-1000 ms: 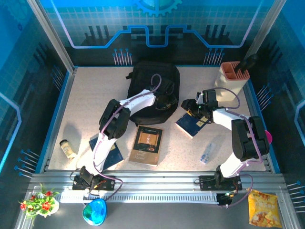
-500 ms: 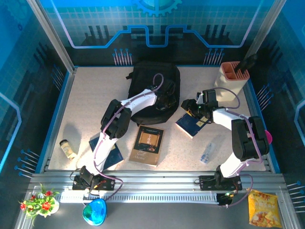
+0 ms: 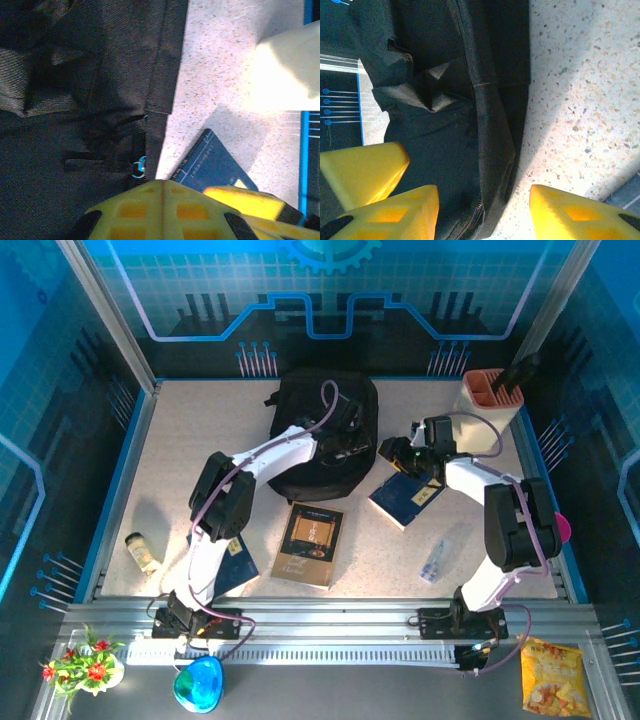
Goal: Pack the student bag
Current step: Unzip the student bag at the top-center of the table.
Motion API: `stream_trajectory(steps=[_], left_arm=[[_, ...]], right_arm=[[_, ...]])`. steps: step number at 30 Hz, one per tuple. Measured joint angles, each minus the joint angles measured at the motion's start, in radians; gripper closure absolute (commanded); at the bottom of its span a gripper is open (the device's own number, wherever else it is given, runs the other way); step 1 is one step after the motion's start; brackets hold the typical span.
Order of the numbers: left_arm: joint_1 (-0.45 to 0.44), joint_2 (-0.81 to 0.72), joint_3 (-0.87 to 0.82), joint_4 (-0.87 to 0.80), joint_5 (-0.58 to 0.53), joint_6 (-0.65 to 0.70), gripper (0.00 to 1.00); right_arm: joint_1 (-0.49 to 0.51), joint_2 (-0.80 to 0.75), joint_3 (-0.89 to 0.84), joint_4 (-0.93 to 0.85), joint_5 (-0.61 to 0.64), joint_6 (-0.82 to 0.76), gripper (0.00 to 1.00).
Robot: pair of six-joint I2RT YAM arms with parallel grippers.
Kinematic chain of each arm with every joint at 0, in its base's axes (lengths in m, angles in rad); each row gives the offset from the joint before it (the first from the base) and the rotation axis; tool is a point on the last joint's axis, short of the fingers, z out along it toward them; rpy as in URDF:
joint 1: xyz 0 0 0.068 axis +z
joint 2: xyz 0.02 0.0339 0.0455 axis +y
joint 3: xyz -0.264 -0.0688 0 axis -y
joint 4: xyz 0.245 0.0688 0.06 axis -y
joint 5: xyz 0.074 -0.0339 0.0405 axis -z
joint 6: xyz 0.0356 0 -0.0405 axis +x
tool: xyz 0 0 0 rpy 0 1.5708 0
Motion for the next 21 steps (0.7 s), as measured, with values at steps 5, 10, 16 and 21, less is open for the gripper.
stream_trajectory(steps=[5, 10, 16, 21], left_arm=[[0.002, -0.004, -0.067, 0.024, 0.005, 0.011, 1.00], [0.021, -0.036, -0.161, 0.035, 0.034, -0.008, 0.84], [0.034, -0.126, -0.305, 0.052, 0.101, -0.047, 0.81], [0.029, -0.194, -0.436, 0.049, 0.108, -0.059, 0.83]], right_arm=[[0.003, 0.064, 0.101, -0.093, 0.010, -0.063, 0.49], [0.014, 0.166, 0.274, -0.221, 0.038, -0.154, 0.49], [0.046, 0.333, 0.487, -0.351, 0.037, -0.240, 0.58], [0.072, 0.409, 0.546, -0.393, 0.013, -0.261, 0.78]])
